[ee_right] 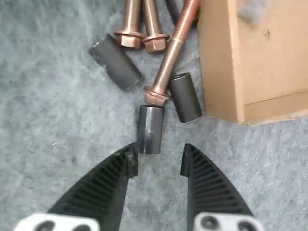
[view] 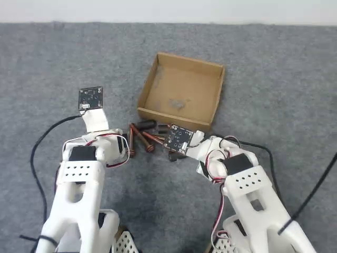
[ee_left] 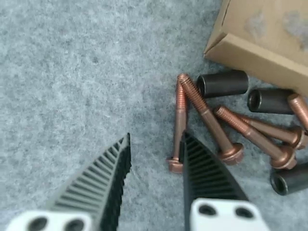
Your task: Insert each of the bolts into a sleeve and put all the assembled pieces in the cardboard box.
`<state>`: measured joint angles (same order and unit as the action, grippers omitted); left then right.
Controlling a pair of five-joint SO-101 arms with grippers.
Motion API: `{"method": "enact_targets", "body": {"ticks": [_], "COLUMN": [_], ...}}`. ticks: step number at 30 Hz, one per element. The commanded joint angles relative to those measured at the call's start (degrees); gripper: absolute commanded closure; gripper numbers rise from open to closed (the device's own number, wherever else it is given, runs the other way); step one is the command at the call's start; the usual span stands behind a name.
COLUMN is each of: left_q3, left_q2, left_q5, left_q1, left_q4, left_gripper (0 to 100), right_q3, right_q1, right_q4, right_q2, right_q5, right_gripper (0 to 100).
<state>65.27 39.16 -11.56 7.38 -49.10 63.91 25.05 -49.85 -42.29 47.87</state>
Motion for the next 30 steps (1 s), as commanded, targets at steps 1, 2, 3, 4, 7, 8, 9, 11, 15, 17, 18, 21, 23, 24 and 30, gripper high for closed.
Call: {"method": "enact_targets", "body": {"ticks": [1,2,3,4,7,8,9,11,15,17,18,21,23,24,30], "left_q3": [0.5,1.1,1.4,1.5,1.4,1.4,1.4,1.4,1.4,1.4,1.4,1.3,1.3,1.3,1.4], "left_q2": [-0.2,-0.2,-0.2,-0.2,-0.2,-0.2,-0.2,-0.2,-0.2,-0.2,-0.2,-0.2,-0.2,-0.2,-0.2], "left_q5": [0.8,0.8,0.8,0.8,0.8,0.8,0.8,0.8,0.9,0.9,0.9,0.9,0.9,0.9,0.9], "left_q1": [0.3,0.3,0.3,0.3,0.3,0.3,0.3,0.3,0.3,0.3,0.3,0.2,0.2,0.2,0.2], "left_q4": [3.6,4.7,5.4,5.5,5.5,5.5,5.5,5.5,5.5,5.5,5.5,5.5,5.5,5.5,5.5], "left_gripper": [84,84,84,84,84,84,84,84,84,84,84,84,84,84,84], "right_q3": [-1.2,-1.6,-2.0,-2.7,-4.8,-5.5,-6.0,-6.9,-9.8,-12.4,-13.6,-16.6,-17.8,-18.1,-18.2], "right_q1": [-0.7,-0.9,-1.4,-1.6,-1.9,-1.9,-1.8,-1.8,-2.5,-2.8,-3.1,-3.4,-3.5,-3.5,-3.6], "right_q4": [2.1,2.8,3.5,4.1,5.8,6.2,6.9,8.7,11.1,9.7,8.7,6.5,5.4,5.2,5.0], "right_q2": [4.3,6.0,8.0,9.9,15.3,17.0,18.4,21.2,27.0,29.6,30.7,33.4,34.5,34.7,34.8], "right_q5": [1.9,1.9,2.0,2.0,2.0,2.0,2.0,2.1,2.1,2.1,2.1,1.8,1.7,1.7,-2.3], "right_gripper": [86.1,86.1,86.1,86.1,86.1,86.1,86.1,86.1,86.1,86.1,86.2,86.7,91.3,96.0,99.2]}}
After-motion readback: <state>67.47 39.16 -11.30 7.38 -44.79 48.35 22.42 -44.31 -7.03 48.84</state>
